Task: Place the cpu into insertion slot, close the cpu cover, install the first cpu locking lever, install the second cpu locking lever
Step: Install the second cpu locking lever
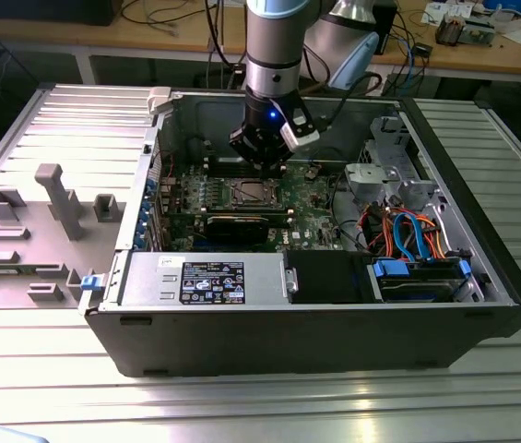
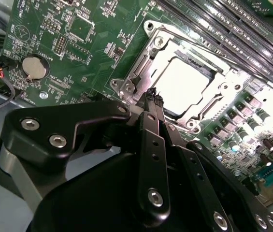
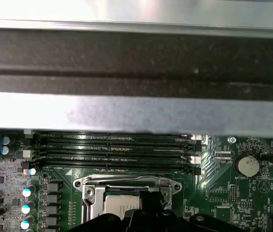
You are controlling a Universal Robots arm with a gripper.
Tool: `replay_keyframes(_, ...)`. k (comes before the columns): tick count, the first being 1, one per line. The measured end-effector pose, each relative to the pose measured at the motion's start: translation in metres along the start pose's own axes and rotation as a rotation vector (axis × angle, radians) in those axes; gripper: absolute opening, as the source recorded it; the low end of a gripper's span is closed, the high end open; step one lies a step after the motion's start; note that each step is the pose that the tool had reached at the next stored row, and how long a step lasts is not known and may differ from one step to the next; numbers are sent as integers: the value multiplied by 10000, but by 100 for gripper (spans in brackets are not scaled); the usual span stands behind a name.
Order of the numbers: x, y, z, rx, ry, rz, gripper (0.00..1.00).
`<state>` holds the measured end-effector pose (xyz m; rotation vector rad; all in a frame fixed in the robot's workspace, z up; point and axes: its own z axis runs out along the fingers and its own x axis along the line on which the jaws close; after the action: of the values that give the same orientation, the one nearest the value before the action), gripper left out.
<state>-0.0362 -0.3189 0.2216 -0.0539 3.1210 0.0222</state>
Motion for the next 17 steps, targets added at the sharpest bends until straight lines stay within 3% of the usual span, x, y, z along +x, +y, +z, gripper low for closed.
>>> replay_keyframes(10,4,-96,-5,1,1,0,11)
replay_keyframes(14,1,-95,-112,0,9,1,11)
replay_keyframes(17,0,-101,-131,-2,11,2,11)
